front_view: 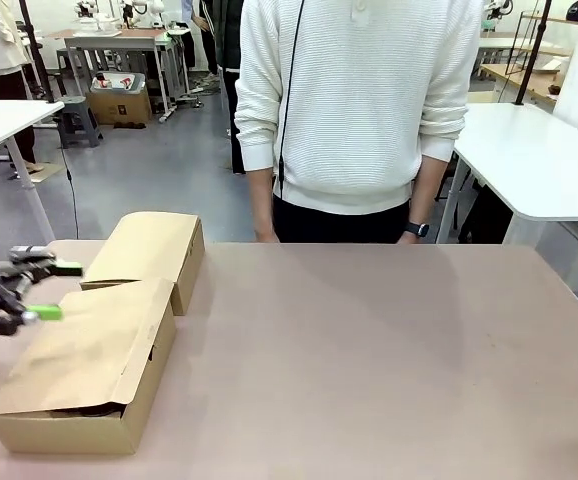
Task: Place items inside the box.
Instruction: Close the lid of the Mailer Box closest to the robot.
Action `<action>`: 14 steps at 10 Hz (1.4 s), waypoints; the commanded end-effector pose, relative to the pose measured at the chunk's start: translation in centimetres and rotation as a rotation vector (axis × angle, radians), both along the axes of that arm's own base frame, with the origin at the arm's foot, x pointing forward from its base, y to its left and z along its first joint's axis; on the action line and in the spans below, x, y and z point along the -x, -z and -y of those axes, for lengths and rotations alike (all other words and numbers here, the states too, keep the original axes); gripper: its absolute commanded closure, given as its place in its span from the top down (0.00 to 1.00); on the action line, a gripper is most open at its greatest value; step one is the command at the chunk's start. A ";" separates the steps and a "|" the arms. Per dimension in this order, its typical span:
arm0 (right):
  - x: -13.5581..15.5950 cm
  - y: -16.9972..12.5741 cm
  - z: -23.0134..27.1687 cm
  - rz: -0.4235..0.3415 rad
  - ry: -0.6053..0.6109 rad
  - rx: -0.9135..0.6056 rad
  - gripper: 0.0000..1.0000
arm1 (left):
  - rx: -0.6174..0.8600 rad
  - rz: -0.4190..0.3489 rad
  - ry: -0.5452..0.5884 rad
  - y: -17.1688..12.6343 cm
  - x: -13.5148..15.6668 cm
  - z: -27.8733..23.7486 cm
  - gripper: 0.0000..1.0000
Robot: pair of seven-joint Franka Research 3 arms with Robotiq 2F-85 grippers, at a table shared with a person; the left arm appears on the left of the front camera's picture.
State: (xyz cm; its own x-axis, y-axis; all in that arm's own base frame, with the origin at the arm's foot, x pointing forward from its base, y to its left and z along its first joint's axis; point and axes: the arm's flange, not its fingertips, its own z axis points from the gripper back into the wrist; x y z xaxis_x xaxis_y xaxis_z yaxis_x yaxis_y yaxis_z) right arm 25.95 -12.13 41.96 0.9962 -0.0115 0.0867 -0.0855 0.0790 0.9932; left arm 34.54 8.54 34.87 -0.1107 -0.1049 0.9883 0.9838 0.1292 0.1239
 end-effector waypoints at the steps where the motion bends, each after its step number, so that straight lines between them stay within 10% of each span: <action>1: 0.1 -0.2 0.2 0.017 -0.001 -0.008 1.00 | 0.046 -0.007 -0.130 -5.1 3.3 -3.5 1.00; 3: 0.1 -0.2 0.2 0.017 -0.001 -0.008 1.00 | -0.048 -0.178 -0.197 -7.3 7.0 -8.0 1.00; 5: 0.1 -0.2 0.2 0.017 -0.001 -0.008 1.00 | -0.085 -0.432 0.027 -8.1 11.5 -11.6 1.00; 6: 0.1 -0.2 0.2 0.017 -0.001 -0.008 1.00 | -0.042 -0.184 -0.195 -7.1 7.7 -9.3 1.00; 14: 0.1 -0.2 0.2 0.017 -0.001 -0.008 1.00 | -0.042 -0.184 -0.195 -7.1 7.7 -9.3 1.00</action>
